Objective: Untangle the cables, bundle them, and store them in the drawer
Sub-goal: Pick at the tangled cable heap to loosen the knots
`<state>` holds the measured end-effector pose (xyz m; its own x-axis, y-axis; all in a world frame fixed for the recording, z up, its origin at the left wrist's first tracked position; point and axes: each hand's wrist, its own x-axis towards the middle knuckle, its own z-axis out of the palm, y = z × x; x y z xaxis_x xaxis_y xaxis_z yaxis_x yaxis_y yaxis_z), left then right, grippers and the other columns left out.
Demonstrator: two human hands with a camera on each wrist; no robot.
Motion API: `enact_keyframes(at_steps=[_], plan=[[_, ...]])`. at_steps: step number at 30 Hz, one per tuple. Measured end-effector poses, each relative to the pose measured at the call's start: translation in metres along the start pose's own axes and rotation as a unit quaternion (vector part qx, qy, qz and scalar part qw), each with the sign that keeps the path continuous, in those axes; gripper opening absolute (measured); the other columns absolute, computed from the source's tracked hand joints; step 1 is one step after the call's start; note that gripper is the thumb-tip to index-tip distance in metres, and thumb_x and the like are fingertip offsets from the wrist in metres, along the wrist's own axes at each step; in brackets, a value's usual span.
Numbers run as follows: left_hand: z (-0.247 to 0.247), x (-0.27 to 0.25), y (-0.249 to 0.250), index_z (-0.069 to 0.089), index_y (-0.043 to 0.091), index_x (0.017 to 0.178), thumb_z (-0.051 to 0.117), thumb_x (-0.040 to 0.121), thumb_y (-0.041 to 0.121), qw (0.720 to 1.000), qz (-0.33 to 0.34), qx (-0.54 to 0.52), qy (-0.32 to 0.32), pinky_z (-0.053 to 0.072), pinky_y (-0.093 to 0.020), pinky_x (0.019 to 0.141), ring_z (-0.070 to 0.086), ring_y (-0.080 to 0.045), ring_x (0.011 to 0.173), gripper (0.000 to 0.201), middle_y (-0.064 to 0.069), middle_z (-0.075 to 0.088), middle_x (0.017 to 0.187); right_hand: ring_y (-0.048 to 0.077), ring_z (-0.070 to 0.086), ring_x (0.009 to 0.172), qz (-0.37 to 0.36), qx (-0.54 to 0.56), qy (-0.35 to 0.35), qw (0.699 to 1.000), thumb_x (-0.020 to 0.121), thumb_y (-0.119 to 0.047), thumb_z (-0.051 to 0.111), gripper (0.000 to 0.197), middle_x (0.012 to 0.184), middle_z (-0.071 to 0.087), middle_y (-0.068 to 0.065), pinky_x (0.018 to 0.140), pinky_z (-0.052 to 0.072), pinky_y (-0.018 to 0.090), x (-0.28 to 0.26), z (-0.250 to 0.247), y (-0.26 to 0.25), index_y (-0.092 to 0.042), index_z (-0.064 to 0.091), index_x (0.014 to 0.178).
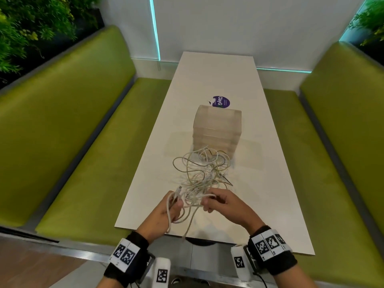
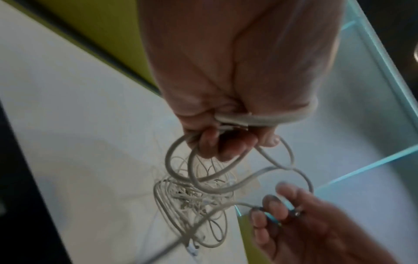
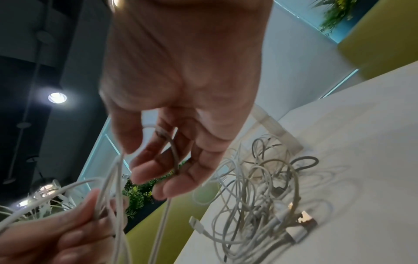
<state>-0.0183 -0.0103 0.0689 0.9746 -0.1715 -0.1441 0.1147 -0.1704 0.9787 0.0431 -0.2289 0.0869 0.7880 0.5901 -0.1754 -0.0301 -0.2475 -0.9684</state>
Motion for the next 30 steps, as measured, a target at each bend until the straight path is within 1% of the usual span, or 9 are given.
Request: enact_keyframes(at_steps=[3,6,8,10,14,17,21,25,30], plan=[[0.005,-0.003,0.000,0.040,0.021,0.091,0.041,0.101,0.023,0.992,0.017,0.123,-0.033,0.035,-0.021,0.061,0.038,-0.002,0.060,0.010,0.007,0.043,0.072,0.017,0.064,0.085,0.011,0.060,-0.041,0.997,0.085,-0.035,0.059,0.034,0.091,0.069,0.003,0.075,0.051,0.028,-0.009,0.011,-0.001,-0.018,0.057,0.114],[0.017,-0.003,0.004,0.040,0.037,0.089,0.043,0.099,0.031,0.976,0.030,0.209,-0.058,0.040,-0.021,0.066,0.050,0.002,0.068,0.012,0.014,0.054,0.078,0.007,0.064,0.076,0.029,0.013,-0.014,0.999,0.071,-0.054,0.062,0.048,0.089,0.067,-0.003,0.067,0.051,0.023,-0.008,0.026,-0.002,-0.024,0.058,0.109],[0.024,-0.003,0.005,0.038,0.038,0.088,0.041,0.099,0.032,0.963,0.041,0.259,-0.067,0.041,-0.023,0.069,0.052,0.000,0.075,0.013,0.013,0.054,0.085,0.007,0.063,0.072,0.042,0.003,0.015,0.999,0.069,-0.051,0.070,0.044,0.084,0.067,-0.003,0.062,0.050,0.022,-0.006,0.033,0.001,-0.021,0.061,0.101],[0.027,-0.004,0.006,0.038,0.033,0.088,0.042,0.100,0.023,0.960,0.030,0.269,-0.070,0.041,-0.023,0.068,0.051,-0.003,0.075,0.015,0.009,0.054,0.086,0.009,0.063,0.071,0.059,0.006,0.032,0.998,0.073,-0.033,0.077,0.033,0.080,0.067,-0.002,0.061,0.052,0.023,-0.005,0.035,0.005,-0.016,0.062,0.098],[0.017,-0.006,0.002,0.051,0.024,0.086,0.047,0.099,0.020,0.986,-0.016,0.160,-0.054,0.038,-0.016,0.064,0.050,0.001,0.066,0.014,0.008,0.056,0.075,0.009,0.064,0.070,0.085,-0.015,0.007,0.996,0.079,-0.013,0.069,0.016,0.080,0.067,0.001,0.068,0.053,0.025,-0.006,0.032,0.011,-0.016,0.064,0.094],[0.006,-0.008,-0.002,0.057,0.006,0.087,0.045,0.099,0.012,0.997,-0.014,0.039,0.058,0.048,-0.023,0.069,0.059,-0.010,0.074,0.018,0.000,0.064,0.079,0.010,0.064,0.060,0.126,0.015,-0.024,0.992,0.082,-0.003,0.063,0.013,0.069,0.067,0.000,0.061,0.052,0.023,-0.011,0.031,0.018,-0.012,0.063,0.091],[0.002,-0.009,0.004,0.054,0.001,0.093,0.042,0.099,0.012,0.976,0.024,-0.101,0.192,0.055,-0.027,0.076,0.065,-0.017,0.080,0.018,-0.008,0.066,0.084,0.013,0.063,0.057,0.158,-0.020,-0.106,0.982,0.086,-0.008,0.061,0.011,0.071,0.066,0.006,0.059,0.052,0.022,-0.022,0.045,0.031,-0.007,0.061,0.097],[0.008,-0.009,0.014,0.049,0.006,0.095,0.042,0.096,0.016,0.957,0.016,-0.230,0.174,0.051,-0.025,0.063,0.056,-0.016,0.062,0.012,-0.003,0.064,0.072,0.023,0.069,0.070,0.193,-0.077,-0.085,0.975,0.094,-0.019,0.052,0.016,0.082,0.063,0.004,0.068,0.057,0.032,-0.021,0.064,0.050,-0.009,0.061,0.102],[0.008,-0.006,0.019,0.056,0.009,0.102,0.038,0.100,0.013,0.954,0.007,-0.243,0.175,0.028,-0.020,0.052,0.030,-0.010,0.054,0.018,0.001,0.044,0.064,0.016,0.058,0.075,0.163,-0.192,-0.057,0.966,0.096,-0.023,0.043,0.026,0.094,0.062,-0.003,0.074,0.055,0.036,-0.019,0.063,0.054,-0.015,0.066,0.105]])
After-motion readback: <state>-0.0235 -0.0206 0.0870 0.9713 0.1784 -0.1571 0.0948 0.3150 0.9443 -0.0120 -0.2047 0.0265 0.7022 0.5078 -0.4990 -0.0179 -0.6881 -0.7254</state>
